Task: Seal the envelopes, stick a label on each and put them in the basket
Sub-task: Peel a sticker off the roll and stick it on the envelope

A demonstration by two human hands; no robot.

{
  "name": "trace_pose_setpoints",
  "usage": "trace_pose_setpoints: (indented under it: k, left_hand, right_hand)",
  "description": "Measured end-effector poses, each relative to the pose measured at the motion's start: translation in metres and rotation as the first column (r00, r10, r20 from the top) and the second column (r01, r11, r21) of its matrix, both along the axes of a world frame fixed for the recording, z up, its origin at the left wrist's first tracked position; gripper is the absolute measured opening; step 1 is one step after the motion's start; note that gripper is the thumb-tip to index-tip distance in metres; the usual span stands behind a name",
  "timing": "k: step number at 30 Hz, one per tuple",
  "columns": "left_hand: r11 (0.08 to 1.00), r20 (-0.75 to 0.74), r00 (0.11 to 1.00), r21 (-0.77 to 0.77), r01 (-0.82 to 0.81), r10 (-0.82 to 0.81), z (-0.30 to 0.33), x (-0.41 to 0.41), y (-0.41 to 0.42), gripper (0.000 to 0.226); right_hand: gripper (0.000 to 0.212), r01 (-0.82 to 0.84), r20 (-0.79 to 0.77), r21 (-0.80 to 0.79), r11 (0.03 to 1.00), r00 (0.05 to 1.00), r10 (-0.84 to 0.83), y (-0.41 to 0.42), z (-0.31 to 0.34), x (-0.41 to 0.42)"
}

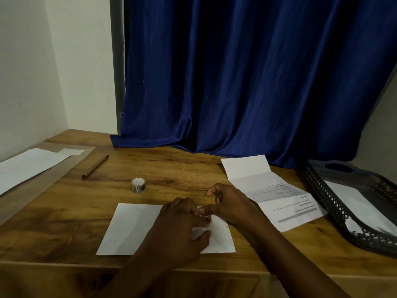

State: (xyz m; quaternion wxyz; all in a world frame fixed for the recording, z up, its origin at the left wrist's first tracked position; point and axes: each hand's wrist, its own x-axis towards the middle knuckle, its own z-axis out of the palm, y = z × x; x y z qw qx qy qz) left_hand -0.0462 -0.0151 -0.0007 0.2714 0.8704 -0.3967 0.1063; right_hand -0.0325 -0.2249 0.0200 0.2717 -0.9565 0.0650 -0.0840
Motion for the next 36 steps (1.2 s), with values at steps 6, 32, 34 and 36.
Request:
trace_pose_setpoints:
  k: [6,32,34,36]
  left_hand:
    - [0.998,-0.015,1.000,-0.067,0.008,-0.009,0.001,-0.002,-0.001,0.042]
    - [0.996,-0.049,0.996,-0.057,-0.073,0.070,0.004,-0.008,-0.004,0.059]
    - [0.996,-0.041,0.997,-0.056,-0.071,0.069,0.003,-0.007,-0.005,0.058]
    - [0.996,-0.032,0.997,-0.055,-0.068,0.066,0.002,-0.007,-0.005,0.057]
  right_hand:
    - [0.052,0.012,0.017,0.005,1.000,1.000,-0.012,-0.002,-0.006,0.003]
    - [0.032,-0.032,0.003,0.253,0.967,0.999,0.032,-0.019,-0.006,-0.012]
    - [0.053,-0.034,0.005,0.242,0.970,0.999,0.033,-0.017,-0.005,-0.017]
    - [0.066,-0.055,0.009,0.182,0.982,0.999,0.054,-0.015,-0.005,-0.021]
